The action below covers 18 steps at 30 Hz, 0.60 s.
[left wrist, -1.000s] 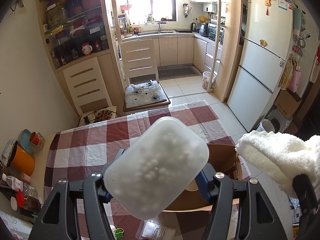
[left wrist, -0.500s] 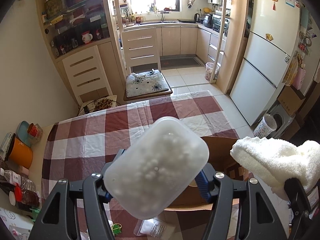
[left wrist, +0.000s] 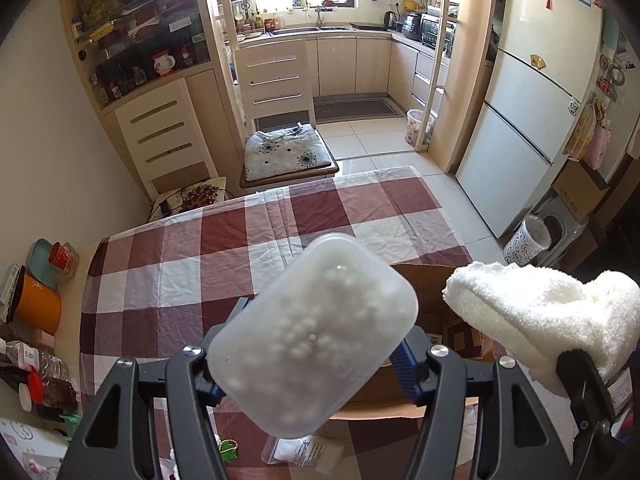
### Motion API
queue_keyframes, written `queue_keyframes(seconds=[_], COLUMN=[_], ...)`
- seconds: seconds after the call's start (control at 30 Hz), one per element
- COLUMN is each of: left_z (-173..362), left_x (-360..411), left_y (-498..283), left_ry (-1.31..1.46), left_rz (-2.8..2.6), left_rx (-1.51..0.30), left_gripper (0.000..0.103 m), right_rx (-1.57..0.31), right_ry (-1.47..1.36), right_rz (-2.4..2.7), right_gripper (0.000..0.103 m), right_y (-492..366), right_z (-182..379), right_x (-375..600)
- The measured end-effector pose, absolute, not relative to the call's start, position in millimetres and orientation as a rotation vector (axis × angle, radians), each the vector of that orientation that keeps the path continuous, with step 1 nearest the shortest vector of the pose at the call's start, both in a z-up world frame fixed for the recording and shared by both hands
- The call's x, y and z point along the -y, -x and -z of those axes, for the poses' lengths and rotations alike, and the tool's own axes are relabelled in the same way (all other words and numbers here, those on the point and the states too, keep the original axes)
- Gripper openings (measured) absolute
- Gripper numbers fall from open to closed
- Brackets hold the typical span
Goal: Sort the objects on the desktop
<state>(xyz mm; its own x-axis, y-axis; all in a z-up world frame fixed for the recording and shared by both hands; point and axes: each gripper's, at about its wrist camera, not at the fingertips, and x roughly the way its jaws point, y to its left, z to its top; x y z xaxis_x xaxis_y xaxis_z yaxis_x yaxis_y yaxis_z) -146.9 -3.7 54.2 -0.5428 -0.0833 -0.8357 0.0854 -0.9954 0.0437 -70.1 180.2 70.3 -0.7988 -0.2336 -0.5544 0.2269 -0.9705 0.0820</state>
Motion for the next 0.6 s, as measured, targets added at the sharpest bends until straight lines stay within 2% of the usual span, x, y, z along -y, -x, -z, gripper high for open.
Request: queue_keyframes(seconds=[0.6], left_z=[-57.3], left_x=[-2.4], left_y=[152.1], left_ry=[-1.458], left_rz=[2.676], left_rx=[-0.008], left_gripper=[0.065], right_rx=[0.027], right_ry=[-0.860], right_rz=[2.756], right_gripper=[0.063], right_y=[71.3], right_z=[-71.8], right_x=[-182.0])
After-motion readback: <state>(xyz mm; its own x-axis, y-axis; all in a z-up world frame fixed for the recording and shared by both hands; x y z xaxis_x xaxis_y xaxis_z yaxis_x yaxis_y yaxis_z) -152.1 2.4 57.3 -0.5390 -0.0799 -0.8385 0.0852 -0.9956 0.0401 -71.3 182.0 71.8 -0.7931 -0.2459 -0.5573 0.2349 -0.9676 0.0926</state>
